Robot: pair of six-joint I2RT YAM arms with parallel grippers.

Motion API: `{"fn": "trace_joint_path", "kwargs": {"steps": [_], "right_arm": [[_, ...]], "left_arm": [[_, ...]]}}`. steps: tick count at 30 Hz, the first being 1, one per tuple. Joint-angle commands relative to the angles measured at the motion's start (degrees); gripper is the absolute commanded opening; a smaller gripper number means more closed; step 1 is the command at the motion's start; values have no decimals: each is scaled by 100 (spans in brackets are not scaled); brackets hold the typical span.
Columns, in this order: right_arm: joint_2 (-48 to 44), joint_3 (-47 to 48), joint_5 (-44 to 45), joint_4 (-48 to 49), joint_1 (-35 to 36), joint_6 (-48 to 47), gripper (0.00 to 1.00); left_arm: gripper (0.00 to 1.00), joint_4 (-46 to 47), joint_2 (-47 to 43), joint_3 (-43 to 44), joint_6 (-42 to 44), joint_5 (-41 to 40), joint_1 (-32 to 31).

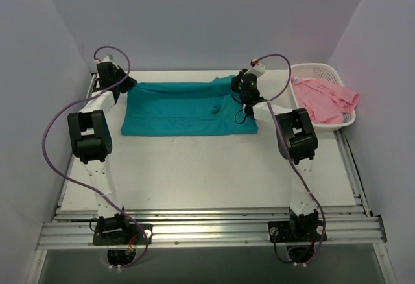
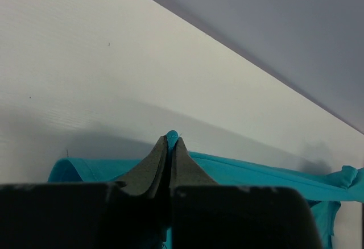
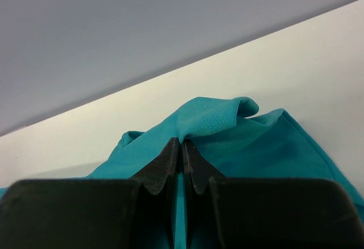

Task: Fold and stack the t-shirts
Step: Fold the tshirt

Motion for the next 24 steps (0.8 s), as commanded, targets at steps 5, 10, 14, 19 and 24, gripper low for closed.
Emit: {"fn": "trace_joint_path", "kwargs": {"steps": [5,10,14,19,24], "right_arm": [[-983,-765,380,613,244,-70,0],[-1273,-1239,494,666,402,-105,0],[-1484,-1608,565,727,472,-97,0],[-1642,-2075,679,859,516,-35,0],[-1625,-2426,820,921,516,61,0]], "left_arm": [[2,673,-991,-863,180,-3,112],[2,779,-1246,-1328,189,-12,112],[2,866,-1369,-1610,171,-3,112],[2,911,-1492,-1979,154,-56,112],[2,911,-1554,-2357,145,-143,112]]}}
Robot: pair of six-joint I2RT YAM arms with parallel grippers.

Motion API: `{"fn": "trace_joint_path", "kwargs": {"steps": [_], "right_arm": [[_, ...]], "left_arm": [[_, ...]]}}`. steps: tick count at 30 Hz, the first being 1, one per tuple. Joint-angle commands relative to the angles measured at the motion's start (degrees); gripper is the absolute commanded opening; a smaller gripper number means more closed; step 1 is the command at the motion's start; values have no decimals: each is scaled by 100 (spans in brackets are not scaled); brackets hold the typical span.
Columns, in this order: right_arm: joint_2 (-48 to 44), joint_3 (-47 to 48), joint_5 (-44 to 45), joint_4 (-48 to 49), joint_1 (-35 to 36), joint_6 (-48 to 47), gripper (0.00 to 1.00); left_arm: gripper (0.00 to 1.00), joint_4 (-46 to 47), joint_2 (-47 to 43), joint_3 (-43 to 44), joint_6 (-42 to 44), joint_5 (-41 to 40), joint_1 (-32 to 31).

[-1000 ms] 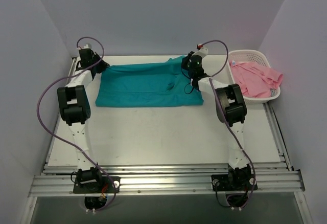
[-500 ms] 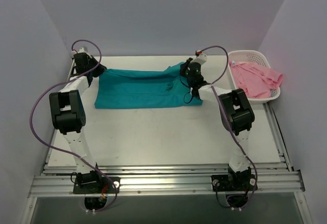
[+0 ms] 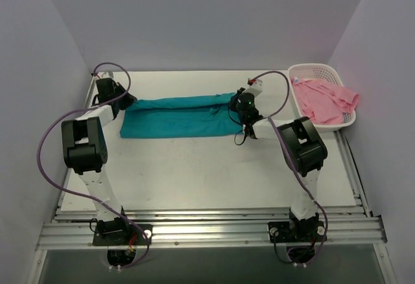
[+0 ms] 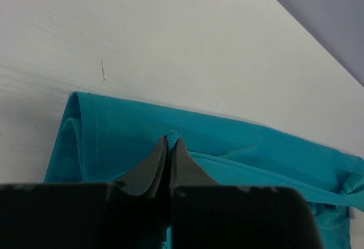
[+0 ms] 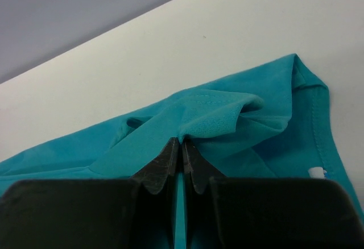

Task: Fold and stack the t-shirts
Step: Fold the tshirt

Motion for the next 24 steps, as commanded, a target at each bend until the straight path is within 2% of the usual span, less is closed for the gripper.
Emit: {"fn": "trace_joint_path", "kwargs": {"steps": [1,4,8,9,12,17,18,20,21,22,23,24], "right_arm": [[-322,-178,295,370,29,90,0],[-278,-371,313,466,20,221,0],[-243,-626,357,607,38,345,0],[-252,-679,374,642,38,371,0],[-269,-899,409,748,38,433,0],[-278,-890,427,547,46,433,1],[-296,-890,436,520,46,442,22],[-340,-925,453,520,55,477,54],[-401,-934,497,511,64,486,74],[-436,-943,541,476,64,486,82],[-480,-934,576,380,81,486,99],[-585,-934,681,327,99,486,100]], "left_arm": [[3,203,-306,-135,97,-119,38],[13,45,-289,-223,141,-347,38],[50,-158,-209,-179,167,-418,46],[67,-202,-209,-179,167,-462,46],[91,-360,-244,-153,159,-717,46],[92,-299,-402,-170,159,-849,38],[92,-247,-438,-196,150,-840,29],[92,-194,-569,-258,150,-840,20],[92,-141,-622,-293,150,-849,20],[92,-123,-675,-328,159,-867,20],[92,-114,-797,-398,167,-893,11],[92,-97,-868,-425,176,-919,3]]}}
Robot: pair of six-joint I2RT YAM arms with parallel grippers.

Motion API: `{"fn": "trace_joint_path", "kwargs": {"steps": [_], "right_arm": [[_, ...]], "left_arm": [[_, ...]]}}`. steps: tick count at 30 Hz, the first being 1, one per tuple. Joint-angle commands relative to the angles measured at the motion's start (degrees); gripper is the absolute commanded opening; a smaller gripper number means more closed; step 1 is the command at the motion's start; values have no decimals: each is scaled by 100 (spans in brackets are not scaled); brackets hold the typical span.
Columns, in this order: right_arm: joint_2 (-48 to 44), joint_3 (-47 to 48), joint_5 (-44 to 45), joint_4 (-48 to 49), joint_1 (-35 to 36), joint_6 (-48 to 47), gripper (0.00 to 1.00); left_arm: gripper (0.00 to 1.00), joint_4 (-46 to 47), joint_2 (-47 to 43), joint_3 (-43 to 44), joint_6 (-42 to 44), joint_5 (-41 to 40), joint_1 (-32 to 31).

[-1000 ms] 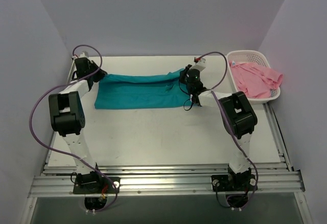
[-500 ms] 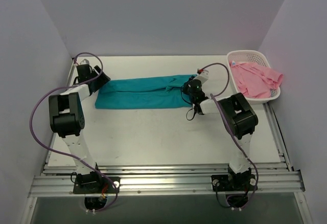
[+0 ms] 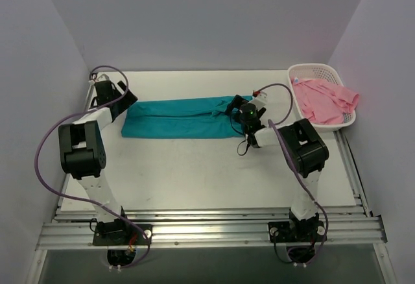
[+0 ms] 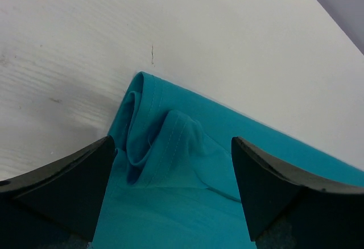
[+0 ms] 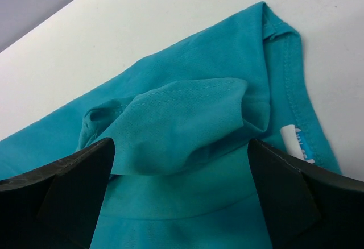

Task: Fold and stack the t-shirts
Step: Fold the tshirt

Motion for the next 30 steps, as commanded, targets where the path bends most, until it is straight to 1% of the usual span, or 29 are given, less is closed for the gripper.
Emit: {"fn": "trace_joint_path", "kwargs": {"steps": [1,5,8,10,14,18,20,23,30], "right_arm": [[-623,-3,408,-154,71,20,100],[-992,23,620,-401,132,-41,100],[-1133,251,655,-638,141,-94,100],[-1055,602,612,-831,132,-120,100],[-607,1393,532,-1183,124,-243,100],[226,2377,304,-1701,124,-252,99],[474,2868,234,-1983,141,-261,98],[870,3326,190,-2317,141,-244,98],[1073,3407,163,-2537,203,-138,96]], "left_arm": [[92,251,-613,-71,95,-215,-17],[92,330,-1016,-264,104,-330,-79],[92,356,-1088,-230,113,-304,-114],[92,286,-1044,-98,113,-225,-123],[91,338,-930,-18,95,-93,-123],[91,427,-860,-18,87,-49,-132],[91,462,-833,-10,87,-5,-132],[91,506,-815,-18,87,21,-123],[91,629,-780,-71,69,91,-131]]}}
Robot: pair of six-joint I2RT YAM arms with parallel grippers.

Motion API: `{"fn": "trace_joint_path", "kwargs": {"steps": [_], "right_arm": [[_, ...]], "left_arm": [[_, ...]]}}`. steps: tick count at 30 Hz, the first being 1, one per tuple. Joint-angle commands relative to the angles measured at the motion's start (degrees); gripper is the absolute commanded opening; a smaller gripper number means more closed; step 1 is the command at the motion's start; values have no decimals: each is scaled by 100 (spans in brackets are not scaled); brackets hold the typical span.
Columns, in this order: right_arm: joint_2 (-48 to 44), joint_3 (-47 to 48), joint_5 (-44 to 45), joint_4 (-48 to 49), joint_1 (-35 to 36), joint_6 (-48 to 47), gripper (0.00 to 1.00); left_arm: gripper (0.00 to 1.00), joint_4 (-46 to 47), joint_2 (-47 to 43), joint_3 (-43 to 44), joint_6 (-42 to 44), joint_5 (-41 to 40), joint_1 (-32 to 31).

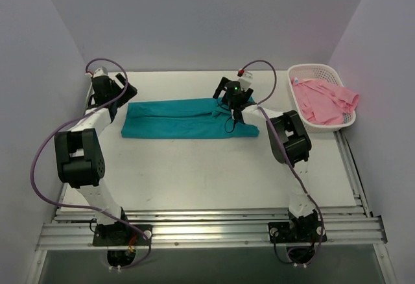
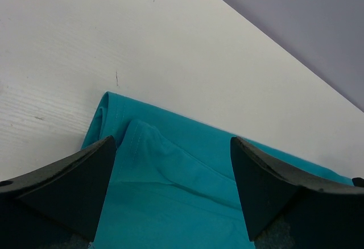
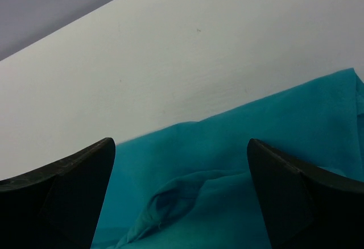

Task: Fold and stack the t-shirts
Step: Fold the tshirt

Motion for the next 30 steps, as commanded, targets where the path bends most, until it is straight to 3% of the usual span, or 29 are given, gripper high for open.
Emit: {"fn": "trace_joint_path", "kwargs": {"steps": [1,12,15,21,24,27,30], "right_arm": [[-147,203,60,-174,104,35,96],[-533,36,421,-798,377,79,87],[-516,45,482,-939,421,105,81],[-472,106,605,-1080,456,96,52],[-393,176,649,-1133,465,79,28],[-314,264,649,-1220,465,79,11],[-314,282,658,-1238,482,79,2]], "left_arm": [[90,366,53,150,34,118,-5],[90,481,79,36,-1,214,-5],[90,516,61,18,-10,241,-13],[90,542,44,-26,-10,250,4],[90,560,26,-61,-1,258,-5],[90,560,18,-70,8,250,-5],[90,560,0,-79,16,249,4]]}}
